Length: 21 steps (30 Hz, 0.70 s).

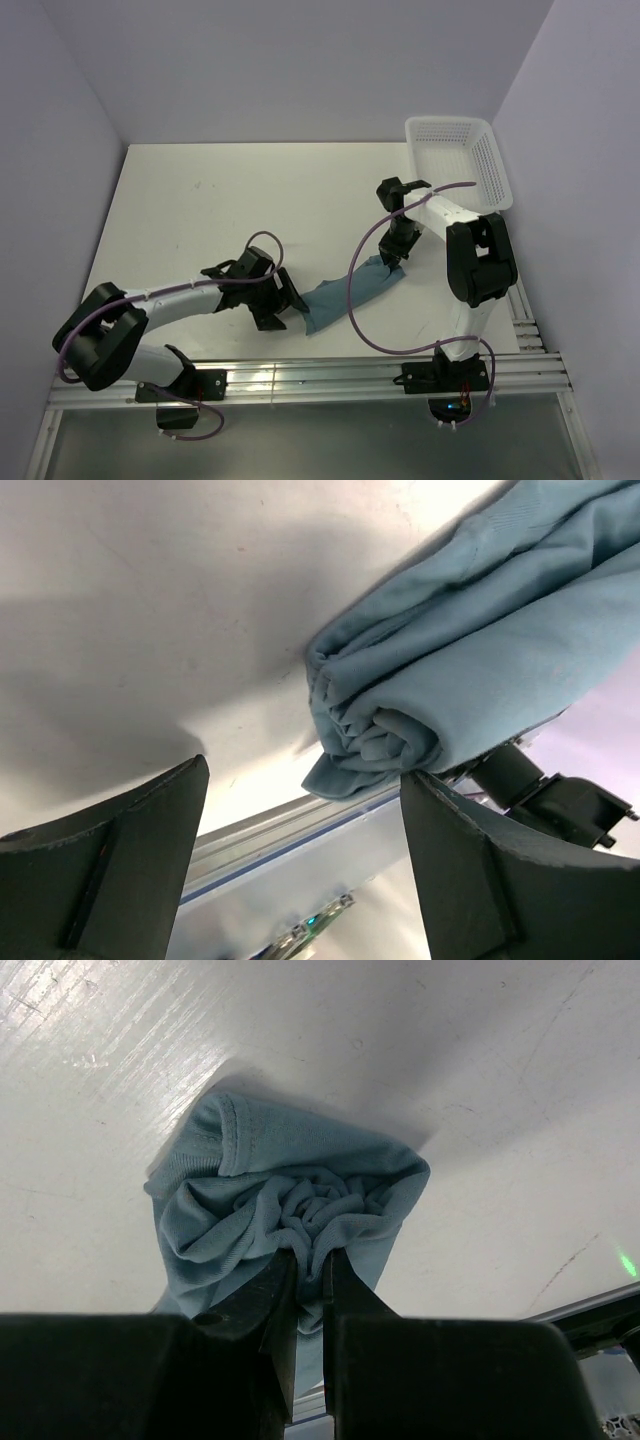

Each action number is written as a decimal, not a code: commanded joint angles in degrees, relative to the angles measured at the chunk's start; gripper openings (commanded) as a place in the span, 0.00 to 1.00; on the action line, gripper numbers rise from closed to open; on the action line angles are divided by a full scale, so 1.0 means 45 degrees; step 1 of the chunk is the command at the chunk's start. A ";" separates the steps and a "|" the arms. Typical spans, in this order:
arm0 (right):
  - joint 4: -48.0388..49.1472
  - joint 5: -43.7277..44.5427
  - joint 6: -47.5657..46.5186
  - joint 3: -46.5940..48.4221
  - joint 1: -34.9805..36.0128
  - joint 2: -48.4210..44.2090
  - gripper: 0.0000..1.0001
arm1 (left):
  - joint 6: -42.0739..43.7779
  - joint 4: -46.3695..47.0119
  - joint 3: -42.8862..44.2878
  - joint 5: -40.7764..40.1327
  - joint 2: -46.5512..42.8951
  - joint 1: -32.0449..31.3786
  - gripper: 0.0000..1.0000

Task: Roll the t-shirts
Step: Roll the tshirt

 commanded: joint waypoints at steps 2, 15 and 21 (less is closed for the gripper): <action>0.0660 0.0324 0.0153 0.0161 -0.0008 0.0160 0.00 | -0.1734 0.2347 -0.0270 -0.0910 -0.0148 -0.0859 0.83; 0.0329 0.0461 -0.0160 0.1293 -0.0008 0.1058 0.00 | -0.3316 0.3108 -0.1889 -0.4056 -0.3860 -0.2559 1.00; 0.0309 0.0422 -0.0004 0.1470 -0.0008 0.1215 0.00 | -0.3609 0.4418 -0.1795 -0.4368 -0.2730 -0.3262 0.99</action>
